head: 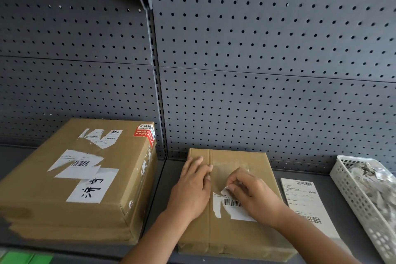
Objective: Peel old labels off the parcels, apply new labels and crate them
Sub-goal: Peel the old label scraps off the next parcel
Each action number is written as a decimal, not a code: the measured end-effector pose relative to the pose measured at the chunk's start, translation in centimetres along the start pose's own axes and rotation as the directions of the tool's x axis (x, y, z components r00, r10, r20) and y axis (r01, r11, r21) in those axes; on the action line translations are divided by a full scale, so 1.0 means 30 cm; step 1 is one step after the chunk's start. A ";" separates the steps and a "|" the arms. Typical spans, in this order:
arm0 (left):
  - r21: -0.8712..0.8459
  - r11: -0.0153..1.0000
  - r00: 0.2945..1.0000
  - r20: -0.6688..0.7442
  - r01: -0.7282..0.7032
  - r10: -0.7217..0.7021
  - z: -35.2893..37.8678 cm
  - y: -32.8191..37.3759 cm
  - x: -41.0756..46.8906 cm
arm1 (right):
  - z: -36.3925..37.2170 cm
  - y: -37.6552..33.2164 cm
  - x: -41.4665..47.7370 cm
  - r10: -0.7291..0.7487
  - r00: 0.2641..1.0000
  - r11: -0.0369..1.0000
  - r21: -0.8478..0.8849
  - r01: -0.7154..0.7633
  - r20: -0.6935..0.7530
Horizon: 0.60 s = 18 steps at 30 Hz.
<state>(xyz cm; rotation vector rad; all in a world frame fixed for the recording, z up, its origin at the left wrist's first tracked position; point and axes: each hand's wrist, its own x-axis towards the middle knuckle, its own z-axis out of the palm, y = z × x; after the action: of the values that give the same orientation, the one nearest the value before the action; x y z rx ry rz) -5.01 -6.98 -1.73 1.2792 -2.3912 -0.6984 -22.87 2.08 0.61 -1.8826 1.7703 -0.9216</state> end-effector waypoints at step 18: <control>0.002 1.000 1.000 0.000 0.004 -0.004 0.002 -0.001 0.003 | -0.050 -0.031 -0.132 0.303 0.952 0.848 0.466 -0.253 -0.034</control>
<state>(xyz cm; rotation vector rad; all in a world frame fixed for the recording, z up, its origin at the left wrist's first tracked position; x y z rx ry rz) -5.06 -7.07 -1.79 1.2848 -2.3909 -0.6964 -23.17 6.29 1.53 -1.2627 1.6425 -1.2149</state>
